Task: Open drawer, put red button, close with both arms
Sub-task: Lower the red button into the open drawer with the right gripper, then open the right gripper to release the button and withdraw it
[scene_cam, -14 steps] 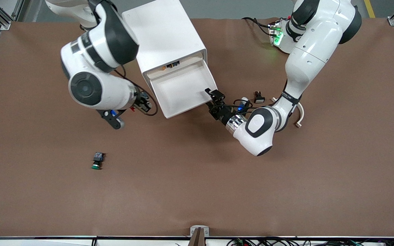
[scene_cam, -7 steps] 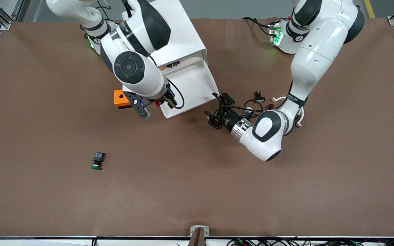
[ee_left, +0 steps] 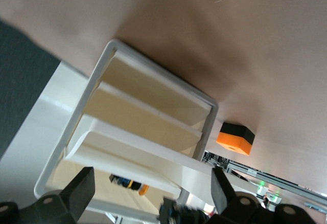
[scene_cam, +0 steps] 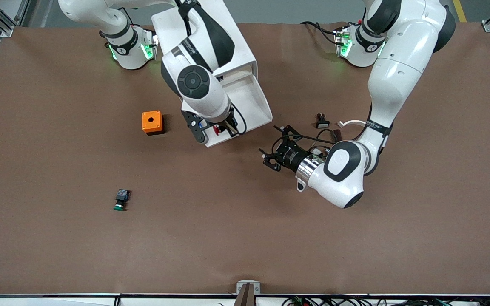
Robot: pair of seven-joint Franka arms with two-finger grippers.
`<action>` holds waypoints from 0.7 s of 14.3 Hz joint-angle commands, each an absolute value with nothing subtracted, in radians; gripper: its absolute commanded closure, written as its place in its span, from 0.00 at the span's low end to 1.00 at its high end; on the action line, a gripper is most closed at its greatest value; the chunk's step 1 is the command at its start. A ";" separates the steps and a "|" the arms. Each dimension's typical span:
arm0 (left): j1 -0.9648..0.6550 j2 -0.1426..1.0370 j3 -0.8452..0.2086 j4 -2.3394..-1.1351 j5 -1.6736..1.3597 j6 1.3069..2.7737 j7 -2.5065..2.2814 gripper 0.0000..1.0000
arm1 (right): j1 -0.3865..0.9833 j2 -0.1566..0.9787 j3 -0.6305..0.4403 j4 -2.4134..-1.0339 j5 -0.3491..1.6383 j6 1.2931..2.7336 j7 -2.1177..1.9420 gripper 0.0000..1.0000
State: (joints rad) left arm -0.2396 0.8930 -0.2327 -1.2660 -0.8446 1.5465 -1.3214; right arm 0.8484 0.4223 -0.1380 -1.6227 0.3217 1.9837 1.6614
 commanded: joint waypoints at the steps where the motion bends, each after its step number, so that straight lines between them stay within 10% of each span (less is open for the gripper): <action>1: -0.249 0.859 -0.222 -1.262 -0.773 1.636 -1.217 0.00 | 0.896 0.370 -0.147 -1.719 0.339 2.057 1.701 1.00; 5: -0.262 0.819 -0.239 -1.259 -0.594 1.741 -1.105 0.00 | 0.914 0.371 -0.146 -1.747 0.339 2.102 1.700 0.96; 6: -0.265 0.812 -0.241 -1.259 -0.553 1.765 -1.098 0.00 | 0.913 0.371 -0.147 -1.746 0.341 2.102 1.700 0.49; 10: -0.296 0.790 -0.244 -1.259 -0.372 1.868 -1.085 0.00 | 0.905 0.364 -0.152 -1.744 0.339 2.086 1.691 0.04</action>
State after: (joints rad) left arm -0.2841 0.8205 -0.2448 -1.2446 -0.4489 1.8201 -1.1010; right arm 0.9062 0.4127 -0.1438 -1.7008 0.3218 2.0887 1.6946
